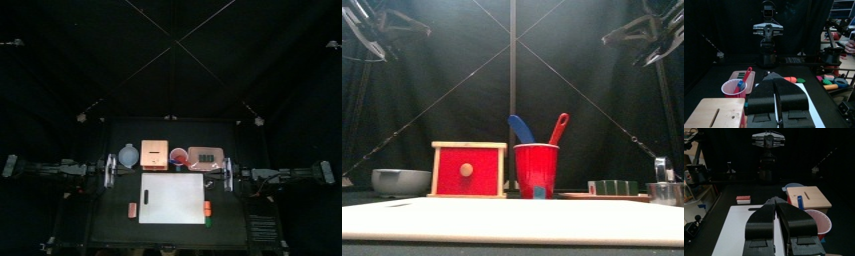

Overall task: Place sushi on board then cut the sushi with the knife then place the pieces on the plate
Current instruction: Place the sushi on the board

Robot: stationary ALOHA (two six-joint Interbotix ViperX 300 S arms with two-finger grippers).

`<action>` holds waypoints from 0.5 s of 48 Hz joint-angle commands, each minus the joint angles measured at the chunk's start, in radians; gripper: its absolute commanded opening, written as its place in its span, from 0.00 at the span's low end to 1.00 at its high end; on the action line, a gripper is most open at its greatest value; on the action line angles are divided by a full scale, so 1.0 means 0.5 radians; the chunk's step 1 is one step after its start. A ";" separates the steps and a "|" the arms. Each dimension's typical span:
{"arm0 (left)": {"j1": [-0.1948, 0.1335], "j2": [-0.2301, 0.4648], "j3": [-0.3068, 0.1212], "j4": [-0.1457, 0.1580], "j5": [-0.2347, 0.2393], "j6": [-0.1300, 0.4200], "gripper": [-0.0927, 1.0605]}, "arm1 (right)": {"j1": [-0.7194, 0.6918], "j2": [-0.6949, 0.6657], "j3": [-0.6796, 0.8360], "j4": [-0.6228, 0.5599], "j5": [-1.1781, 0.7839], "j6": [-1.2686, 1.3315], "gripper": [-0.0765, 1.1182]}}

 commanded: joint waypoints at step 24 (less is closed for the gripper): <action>-0.015 0.463 -0.089 -0.077 -0.123 0.000 0.08 | -0.457 0.114 -0.120 0.199 0.512 0.046 0.09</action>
